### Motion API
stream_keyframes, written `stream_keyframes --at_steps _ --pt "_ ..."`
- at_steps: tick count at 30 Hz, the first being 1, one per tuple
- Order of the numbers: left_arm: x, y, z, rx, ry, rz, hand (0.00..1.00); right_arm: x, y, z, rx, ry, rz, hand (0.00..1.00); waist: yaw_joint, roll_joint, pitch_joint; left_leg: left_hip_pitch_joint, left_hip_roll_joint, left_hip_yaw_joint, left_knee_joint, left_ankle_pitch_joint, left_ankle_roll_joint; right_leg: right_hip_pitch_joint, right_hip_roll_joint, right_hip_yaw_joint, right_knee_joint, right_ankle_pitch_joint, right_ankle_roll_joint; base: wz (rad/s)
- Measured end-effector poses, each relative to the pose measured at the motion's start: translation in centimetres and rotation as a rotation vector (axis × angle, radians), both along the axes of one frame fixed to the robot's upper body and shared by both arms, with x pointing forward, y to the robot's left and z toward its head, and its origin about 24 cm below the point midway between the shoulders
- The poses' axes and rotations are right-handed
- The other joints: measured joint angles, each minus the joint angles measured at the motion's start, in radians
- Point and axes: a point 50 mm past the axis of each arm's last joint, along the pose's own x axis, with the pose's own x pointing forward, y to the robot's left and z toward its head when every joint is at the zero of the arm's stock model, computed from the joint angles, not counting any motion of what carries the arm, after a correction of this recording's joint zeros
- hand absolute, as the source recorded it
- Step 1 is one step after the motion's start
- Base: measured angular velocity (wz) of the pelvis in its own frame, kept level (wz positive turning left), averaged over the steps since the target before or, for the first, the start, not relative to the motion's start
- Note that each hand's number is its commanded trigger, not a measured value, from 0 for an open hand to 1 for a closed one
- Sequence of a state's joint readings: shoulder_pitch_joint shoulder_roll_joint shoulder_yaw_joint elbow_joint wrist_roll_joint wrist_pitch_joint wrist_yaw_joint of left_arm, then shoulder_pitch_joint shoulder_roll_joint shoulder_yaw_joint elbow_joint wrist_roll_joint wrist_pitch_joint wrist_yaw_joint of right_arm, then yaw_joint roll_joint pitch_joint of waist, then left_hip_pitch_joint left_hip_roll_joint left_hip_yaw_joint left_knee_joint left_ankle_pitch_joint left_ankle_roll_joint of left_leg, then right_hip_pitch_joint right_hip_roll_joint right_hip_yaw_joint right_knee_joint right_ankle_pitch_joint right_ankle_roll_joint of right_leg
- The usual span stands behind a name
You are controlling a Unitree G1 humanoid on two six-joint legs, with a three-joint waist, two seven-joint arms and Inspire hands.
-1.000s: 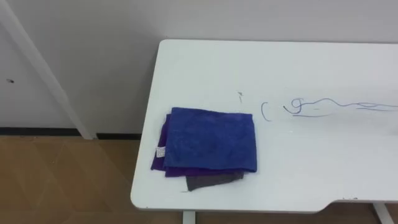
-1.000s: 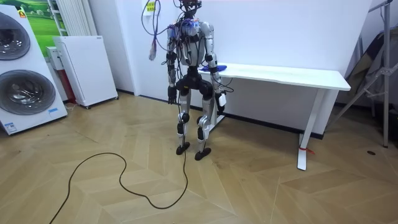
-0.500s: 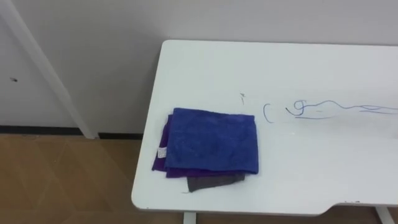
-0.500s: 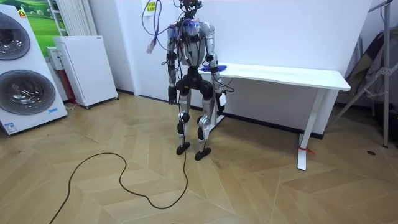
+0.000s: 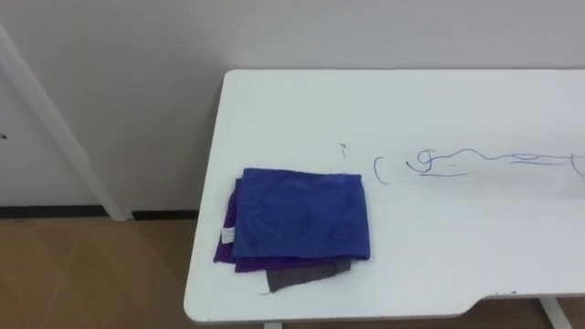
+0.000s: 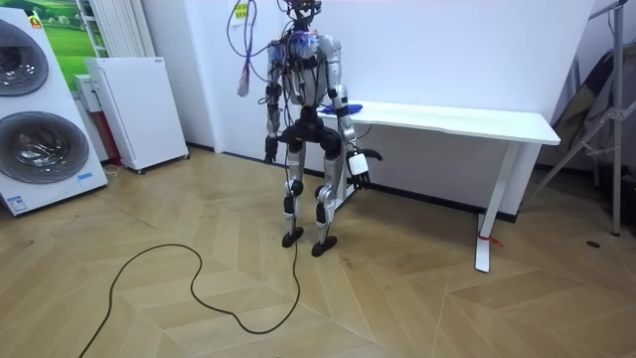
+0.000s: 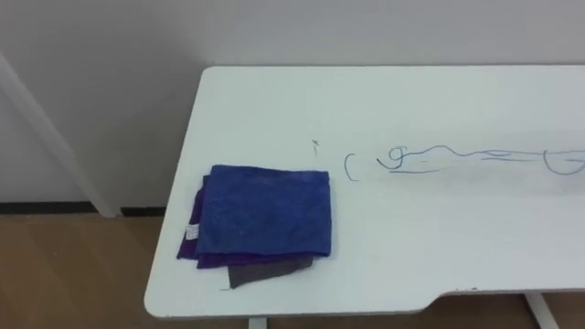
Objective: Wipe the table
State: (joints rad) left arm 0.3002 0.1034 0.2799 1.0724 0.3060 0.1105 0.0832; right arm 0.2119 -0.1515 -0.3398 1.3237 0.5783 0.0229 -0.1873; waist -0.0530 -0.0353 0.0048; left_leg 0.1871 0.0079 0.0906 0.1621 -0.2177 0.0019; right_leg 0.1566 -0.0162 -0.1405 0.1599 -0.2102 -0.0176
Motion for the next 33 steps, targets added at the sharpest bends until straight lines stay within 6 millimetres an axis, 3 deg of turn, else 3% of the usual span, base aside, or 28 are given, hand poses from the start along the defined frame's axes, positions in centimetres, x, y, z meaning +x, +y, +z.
stream_keyframes --at_steps 3,6,8,12,14,17,18,19,22,26,28,29,33 --pt "0.6 1.2 0.3 0.033 -0.024 0.023 0.00 -0.4 -1.9 0.7 -0.078 0.029 -0.113 0.00 -0.012 -0.022 -0.0031 -0.003 0.003 0.020 0.001 -0.001 0.000 -0.017 -0.002 0.009 0.022 -0.006 -0.001 -0.13" --pt "1.2 2.2 0.7 0.070 -0.050 0.011 0.00 1.5 -4.5 1.7 -0.189 0.020 -0.145 0.00 -0.017 -0.035 -0.0006 -0.007 0.002 0.021 0.002 -0.001 0.000 -0.038 0.002 0.024 0.045 -0.007 -0.003 -0.17" --pt "1.4 2.6 0.9 0.094 -0.065 0.014 0.00 4.2 -6.5 2.8 -0.288 -0.031 -0.156 0.00 -0.021 -0.042 -0.0009 -0.010 0.001 0.033 0.001 -0.001 0.000 -0.045 0.004 0.028 0.047 -0.006 0.000 -0.07" --pt "1.3 3.1 1.1 0.117 -0.066 0.014 0.00 7.8 -8.7 4.6 -0.421 -0.083 -0.116 0.00 -0.019 -0.056 -0.0028 -0.017 0.002 0.040 0.001 -0.005 0.007 -0.051 0.005 0.029 0.047 -0.003 0.003 0.02" --pt "1.3 3.2 1.2 0.120 -0.063 0.000 0.00 10.6 -10.0 6.1 -0.525 -0.109 -0.048 0.00 -0.015 -0.059 -0.0021 -0.028 0.002 0.038 0.002 -0.006 0.009 -0.063 0.006 0.032 0.044 0.002 0.005 0.00" --pt "1.5 3.2 1.2 0.123 -0.071 -0.029 0.00 13.3 -10.9 8.4 -0.706 -0.122 0.108 0.00 0.010 -0.056 -0.0048 -0.038 0.002 0.040 0.001 -0.007 0.010 -0.072 0.005 0.025 0.046 0.009 0.006 0.00" --pt "1.5 3.2 1.2 0.123 -0.070 -0.031 0.00 14.0 -11.0 8.9 -0.745 -0.129 0.149 0.00 0.013 -0.061 -0.0020 -0.041 0.002 0.039 0.001 -0.007 0.010 -0.071 0.005 0.024 0.046 0.010 0.006 0.00" --pt "1.4 3.1 1.2 0.121 -0.066 -0.038 0.00 15.3 -10.9 9.9 -0.818 -0.150 0.233 0.00 0.019 -0.055 0.0004 -0.042 0.002 0.039 0.003 -0.007 0.010 -0.072 0.005 0.024 0.045 0.010 0.006 0.00" --pt "2.1 2.8 1.2 0.111 -0.079 -0.074 0.00 18.9 -10.5 13.1 -1.013 -0.245 0.424 0.00 0.035 -0.048 -0.0089 -0.053 0.002 0.038 0.003 -0.006 0.010 -0.083 0.005 0.018 0.045 0.010 0.006 0.03" --pt "2.3 2.5 1.1 0.102 -0.075 -0.112 0.00 23.8 -7.4 18.8 -1.328 -0.424 0.702 0.00 0.060 -0.037 -0.0072 -0.052 0.005 0.037 0.003 -0.006 0.011 -0.087 0.006 0.010 0.045 0.013 0.002 -0.03" --pt "2.5 2.1 1.0 0.092 -0.079 -0.128 0.00 25.1 -5.9 20.9 -1.450 -0.505 0.788 0.00 0.068 -0.038 -0.0039 -0.054 0.005 0.030 0.003 -0.006 0.011 -0.086 0.005 0.001 0.044 0.013 0.002 0.11" --pt "2.6 2.0 0.9 0.085 -0.078 -0.135 0.00 25.6 -4.8 21.9 -1.501 -0.552 0.833 0.00 0.089 -0.038 -0.0014 -0.054 0.005 0.025 0.003 -0.006 0.011 -0.083 0.006 0.000 0.044 0.013 0.002 0.08" --pt "3.0 1.5 0.7 0.070 -0.077 -0.169 0.00 27.0 -1.4 23.1 -1.597 -0.648 1.018 0.00 0.118 -0.047 0.0025 -0.060 0.004 0.009 0.003 -0.006 0.011 -0.078 0.005 -0.009 0.044 0.013 0.003 0.10"
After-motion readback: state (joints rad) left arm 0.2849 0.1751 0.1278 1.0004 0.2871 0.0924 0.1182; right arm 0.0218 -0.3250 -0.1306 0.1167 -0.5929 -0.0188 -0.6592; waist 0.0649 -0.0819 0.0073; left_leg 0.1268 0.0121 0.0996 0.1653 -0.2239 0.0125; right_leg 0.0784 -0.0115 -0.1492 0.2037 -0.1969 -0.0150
